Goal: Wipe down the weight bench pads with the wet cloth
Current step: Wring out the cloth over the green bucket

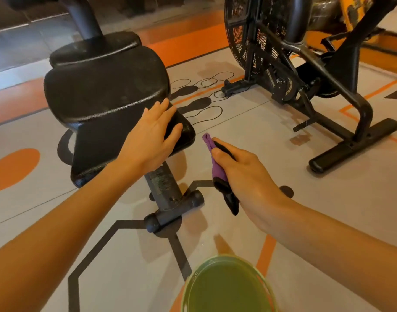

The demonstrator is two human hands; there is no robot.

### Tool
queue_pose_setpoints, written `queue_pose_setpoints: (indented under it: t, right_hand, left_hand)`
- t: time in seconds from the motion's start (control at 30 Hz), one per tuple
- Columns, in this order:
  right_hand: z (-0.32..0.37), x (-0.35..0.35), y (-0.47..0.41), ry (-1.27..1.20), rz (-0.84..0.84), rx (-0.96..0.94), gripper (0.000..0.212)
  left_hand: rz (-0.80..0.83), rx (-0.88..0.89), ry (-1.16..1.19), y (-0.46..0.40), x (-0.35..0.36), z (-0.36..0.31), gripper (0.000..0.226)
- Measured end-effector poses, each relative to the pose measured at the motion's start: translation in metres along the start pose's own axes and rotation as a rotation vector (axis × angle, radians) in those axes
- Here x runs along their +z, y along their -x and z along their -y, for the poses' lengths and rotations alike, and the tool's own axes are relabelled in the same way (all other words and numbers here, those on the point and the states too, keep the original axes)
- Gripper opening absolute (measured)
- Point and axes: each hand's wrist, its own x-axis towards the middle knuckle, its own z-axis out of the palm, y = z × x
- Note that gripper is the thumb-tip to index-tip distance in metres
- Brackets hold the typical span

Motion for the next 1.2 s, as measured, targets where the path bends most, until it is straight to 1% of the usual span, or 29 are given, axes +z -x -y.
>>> queue_pose_setpoints:
  t: [0.1,0.17,0.23,0.3,0.37,0.47,0.5,0.57,0.6,0.67,0.7,0.73,0.8,0.83,0.93,1.0,1.1,1.2]
  right_hand:
    - [0.021,0.0,0.006,-0.047,-0.001,0.038,0.029]
    - [0.034,0.001,0.009,-0.064,-0.017,0.073,0.031]
    - [0.048,0.001,0.011,-0.063,-0.047,0.135,0.035]
    - [0.055,0.003,0.015,-0.048,-0.073,0.172,0.037]
    - [0.068,0.005,0.018,-0.056,-0.1,0.199,0.037]
    - [0.076,0.01,0.024,-0.029,-0.135,0.273,0.035]
    - [0.075,0.013,0.026,-0.029,-0.143,0.295,0.032]
    - [0.069,0.02,0.031,-0.026,-0.158,0.331,0.026]
    - [0.067,0.021,0.033,-0.044,-0.175,0.351,0.022]
    - [0.065,0.018,0.039,-0.12,-0.188,0.373,0.015]
    - [0.064,0.016,0.04,-0.13,-0.192,0.382,0.014]
    - [0.061,0.012,0.042,-0.128,-0.192,0.401,0.018]
    - [0.052,0.006,0.045,-0.209,-0.21,0.525,0.032]
    - [0.048,0.002,0.046,-0.255,-0.224,0.576,0.035]
    - [0.033,-0.013,0.051,-0.306,-0.26,0.642,0.02]
    - [0.021,-0.022,0.057,-0.342,-0.286,0.693,0.02]
    - [-0.003,-0.033,0.064,-0.438,-0.326,0.809,0.023]
    - [-0.021,-0.045,0.069,-0.598,-0.368,0.859,0.017]
  left_hand:
    - [0.107,-0.054,0.009,0.006,-0.013,-0.003,0.06]
    - [0.175,-0.078,0.014,0.012,-0.024,-0.007,0.061]
    - [0.249,-0.113,0.067,0.019,-0.039,-0.018,0.058]
    - [0.293,-0.156,0.173,0.029,-0.049,-0.035,0.051]
    - [0.366,-0.278,0.396,0.036,-0.061,-0.053,0.045]
    - [0.545,-0.536,0.937,0.048,-0.078,-0.087,0.054]
    - [0.589,-0.596,1.088,0.053,-0.081,-0.098,0.051]
    - [0.625,-0.667,1.263,0.062,-0.083,-0.114,0.044]
    - [0.623,-0.709,1.309,0.066,-0.081,-0.119,0.045]
    - [0.652,-0.734,1.346,0.074,-0.074,-0.121,0.055]
    - [0.682,-0.732,1.359,0.077,-0.07,-0.121,0.06]
    - [0.703,-0.735,1.384,0.079,-0.067,-0.119,0.061]
    - [0.724,-0.756,1.445,0.084,-0.058,-0.116,0.053]
    - [0.733,-0.766,1.482,0.086,-0.053,-0.116,0.048]
    - [0.742,-0.781,1.54,0.094,-0.036,-0.116,0.04]
    - [0.768,-0.745,1.491,0.1,-0.025,-0.119,0.041]
    - [0.771,-0.663,1.312,0.112,-0.004,-0.129,0.045]
    - [0.69,-0.779,1.138,0.124,0.024,-0.136,0.046]
